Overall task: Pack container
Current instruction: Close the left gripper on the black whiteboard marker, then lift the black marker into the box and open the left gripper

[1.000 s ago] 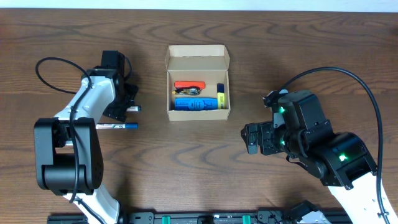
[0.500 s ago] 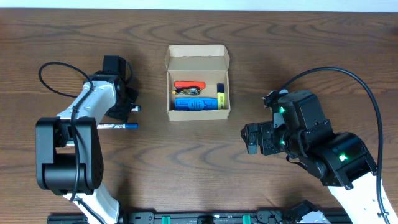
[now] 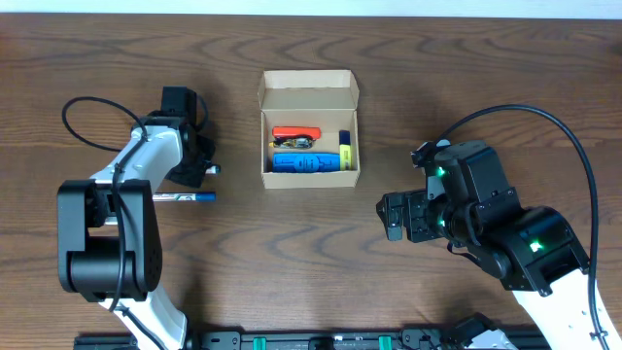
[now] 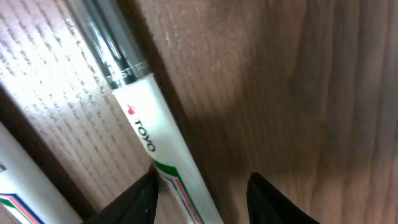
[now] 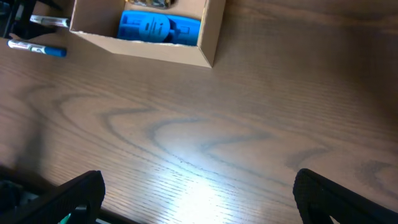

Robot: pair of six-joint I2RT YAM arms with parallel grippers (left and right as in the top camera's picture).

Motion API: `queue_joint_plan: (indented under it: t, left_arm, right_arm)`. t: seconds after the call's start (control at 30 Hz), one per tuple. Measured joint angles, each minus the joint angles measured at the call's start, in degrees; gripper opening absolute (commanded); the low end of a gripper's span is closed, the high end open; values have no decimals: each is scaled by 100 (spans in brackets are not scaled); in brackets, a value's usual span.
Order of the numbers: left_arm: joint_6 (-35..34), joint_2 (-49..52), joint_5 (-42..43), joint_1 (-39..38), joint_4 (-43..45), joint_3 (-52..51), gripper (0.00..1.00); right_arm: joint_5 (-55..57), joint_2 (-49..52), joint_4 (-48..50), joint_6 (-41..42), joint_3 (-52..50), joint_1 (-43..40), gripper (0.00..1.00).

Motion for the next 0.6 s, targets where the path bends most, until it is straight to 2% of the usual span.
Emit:
queue_joint_plan:
  t: [0.2,0.4,0.6]
  left_arm:
    - [-11,26,66,17,15,2,20]
    - [39,39,87,26,35,7,6]
    - [483,39,334,28,-63,85,6]
  right_arm:
    - [0,0,2,0,0,0,99]
    - [0,0,2,0,0,0,99]
    - [0,0,2,0,0,0,99]
